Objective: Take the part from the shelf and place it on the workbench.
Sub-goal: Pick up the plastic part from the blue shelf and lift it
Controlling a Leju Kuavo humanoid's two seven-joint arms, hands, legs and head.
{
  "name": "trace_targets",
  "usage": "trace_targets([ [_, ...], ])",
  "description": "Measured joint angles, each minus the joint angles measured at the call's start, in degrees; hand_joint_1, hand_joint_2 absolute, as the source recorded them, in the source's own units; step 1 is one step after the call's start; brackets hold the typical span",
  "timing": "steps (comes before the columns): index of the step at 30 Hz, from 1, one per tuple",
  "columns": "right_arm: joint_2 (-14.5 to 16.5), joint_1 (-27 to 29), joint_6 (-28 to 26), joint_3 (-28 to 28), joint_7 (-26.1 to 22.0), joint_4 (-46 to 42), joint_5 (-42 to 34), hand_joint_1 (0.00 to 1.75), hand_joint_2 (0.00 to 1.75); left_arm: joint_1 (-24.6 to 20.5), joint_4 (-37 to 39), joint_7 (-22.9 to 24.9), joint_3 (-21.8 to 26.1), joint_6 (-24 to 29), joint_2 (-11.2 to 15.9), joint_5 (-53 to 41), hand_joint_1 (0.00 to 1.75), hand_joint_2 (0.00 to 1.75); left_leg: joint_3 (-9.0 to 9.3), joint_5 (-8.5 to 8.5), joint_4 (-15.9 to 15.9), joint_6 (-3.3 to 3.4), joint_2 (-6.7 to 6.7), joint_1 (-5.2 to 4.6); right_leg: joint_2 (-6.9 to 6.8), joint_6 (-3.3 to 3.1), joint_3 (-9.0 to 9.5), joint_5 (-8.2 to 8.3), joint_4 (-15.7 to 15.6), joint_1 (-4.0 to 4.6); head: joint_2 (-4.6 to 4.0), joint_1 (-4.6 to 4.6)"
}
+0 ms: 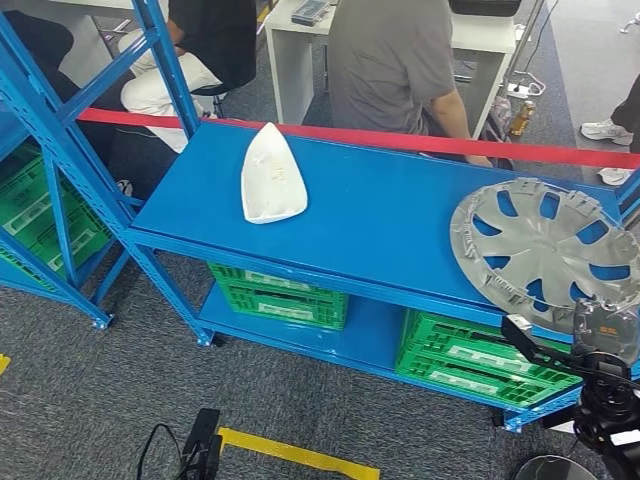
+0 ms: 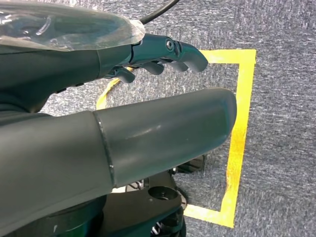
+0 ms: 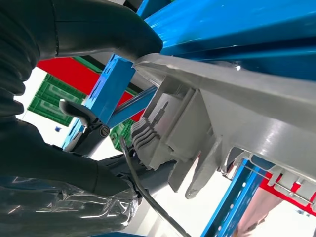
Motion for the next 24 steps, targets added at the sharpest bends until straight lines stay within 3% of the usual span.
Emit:
trace_targets([
  [15, -0.08, 0.34, -1.95, -0.26, 1.00, -1.02, 0.15, 1.75, 1.75, 0.01, 0.00, 0.00, -0.03, 0.09, -0.01, -0.01, 0.00, 0.00, 0.00, 0.00, 0.00, 0.00, 0.00, 0.00, 0.00, 0.00, 0.00, 0.00, 0.00, 0.00, 0.00, 0.00],
  [24, -1.27, 2.06, -3.67, -3.65, 2.39, -11.49, 3.16, 1.75, 1.75, 0.05, 0.00, -1.07, -0.22, 1.82, 0.02, -0.32, 0.00, 0.00, -0.02, 0.01, 0.00, 0.00, 0.02, -0.01, 0.00, 0.00, -0.02, 0.01, 0.01, 0.00, -0.01, 0.01],
])
